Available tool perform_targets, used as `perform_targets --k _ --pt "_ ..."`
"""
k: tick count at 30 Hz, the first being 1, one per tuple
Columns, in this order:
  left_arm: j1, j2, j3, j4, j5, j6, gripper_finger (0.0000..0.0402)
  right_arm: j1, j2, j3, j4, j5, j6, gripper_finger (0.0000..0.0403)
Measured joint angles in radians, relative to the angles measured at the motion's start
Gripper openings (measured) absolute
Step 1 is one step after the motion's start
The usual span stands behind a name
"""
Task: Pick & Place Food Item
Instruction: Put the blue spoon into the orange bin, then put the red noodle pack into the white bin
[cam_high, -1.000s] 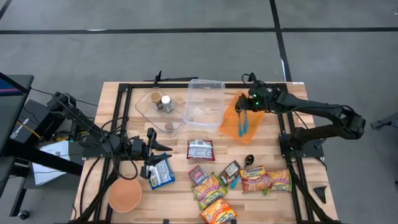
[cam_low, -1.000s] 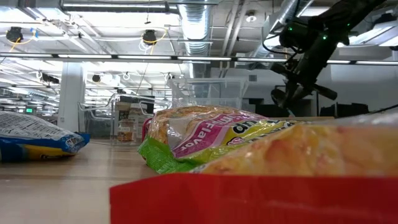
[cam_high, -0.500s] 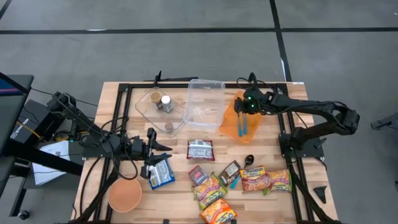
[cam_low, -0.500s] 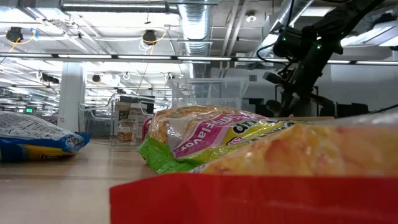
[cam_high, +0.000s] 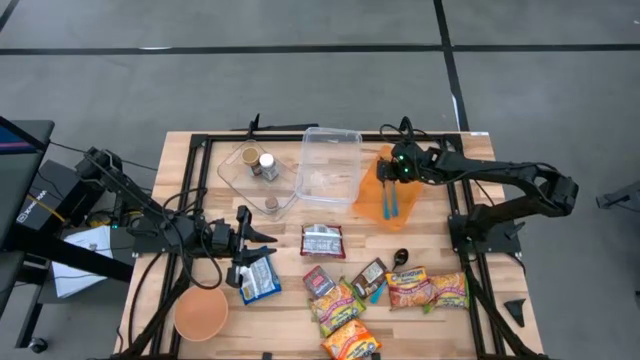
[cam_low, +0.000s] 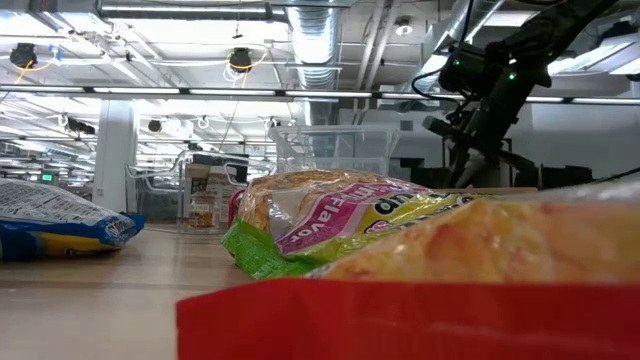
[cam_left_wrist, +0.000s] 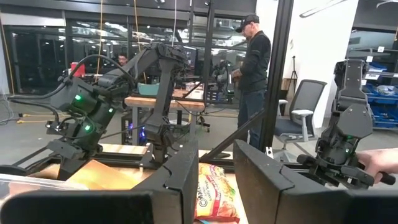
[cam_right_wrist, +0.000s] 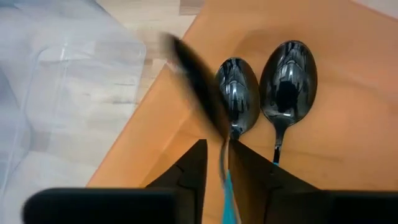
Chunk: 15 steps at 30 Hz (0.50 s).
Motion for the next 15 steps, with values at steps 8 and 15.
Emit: perform_targets --k 8,15 --pt "0.000 0.000 0.000 -0.008 0.000 0.000 0.0095 0.000 -0.017 0.000 0.029 0.044 -0.061 0.0121" --pt "0.000 0.000 0.000 -0.041 0.000 0.001 0.0095 0.038 -0.147 0.000 0.088 0.013 -0.215 0.0153"
